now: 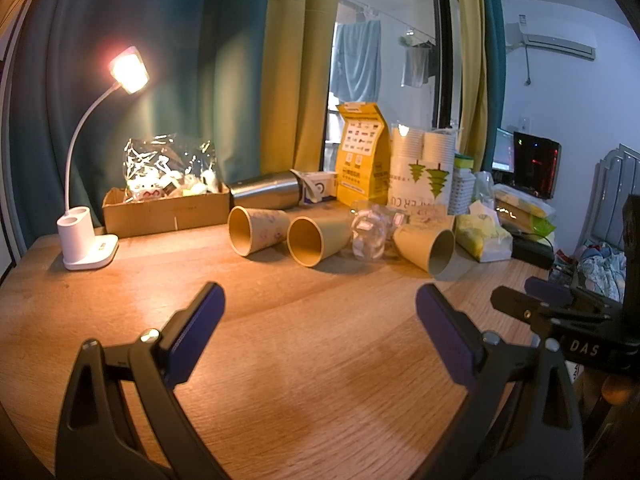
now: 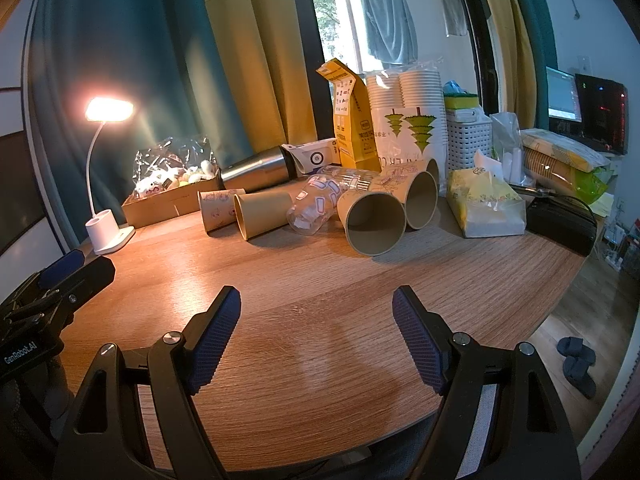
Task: Flip cup upside down
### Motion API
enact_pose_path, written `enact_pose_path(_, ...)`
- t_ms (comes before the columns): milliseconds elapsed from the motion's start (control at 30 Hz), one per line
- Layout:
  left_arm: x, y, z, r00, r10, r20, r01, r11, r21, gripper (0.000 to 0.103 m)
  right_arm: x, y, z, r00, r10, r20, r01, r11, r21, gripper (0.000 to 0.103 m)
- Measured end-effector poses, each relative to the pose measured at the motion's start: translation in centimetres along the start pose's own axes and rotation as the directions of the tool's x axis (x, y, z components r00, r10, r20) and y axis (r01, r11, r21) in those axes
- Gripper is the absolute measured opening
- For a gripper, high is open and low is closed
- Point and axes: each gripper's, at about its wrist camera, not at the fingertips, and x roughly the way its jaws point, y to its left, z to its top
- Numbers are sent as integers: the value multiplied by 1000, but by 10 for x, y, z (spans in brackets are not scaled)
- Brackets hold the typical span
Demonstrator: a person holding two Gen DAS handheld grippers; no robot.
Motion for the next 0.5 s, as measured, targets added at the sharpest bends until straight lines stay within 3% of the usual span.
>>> enact_pose_path(500, 2, 0, 0, 1000, -4, -9, 4, 1000, -5, 97, 0, 0, 0, 1000, 3, 1, -3, 1000, 1, 81)
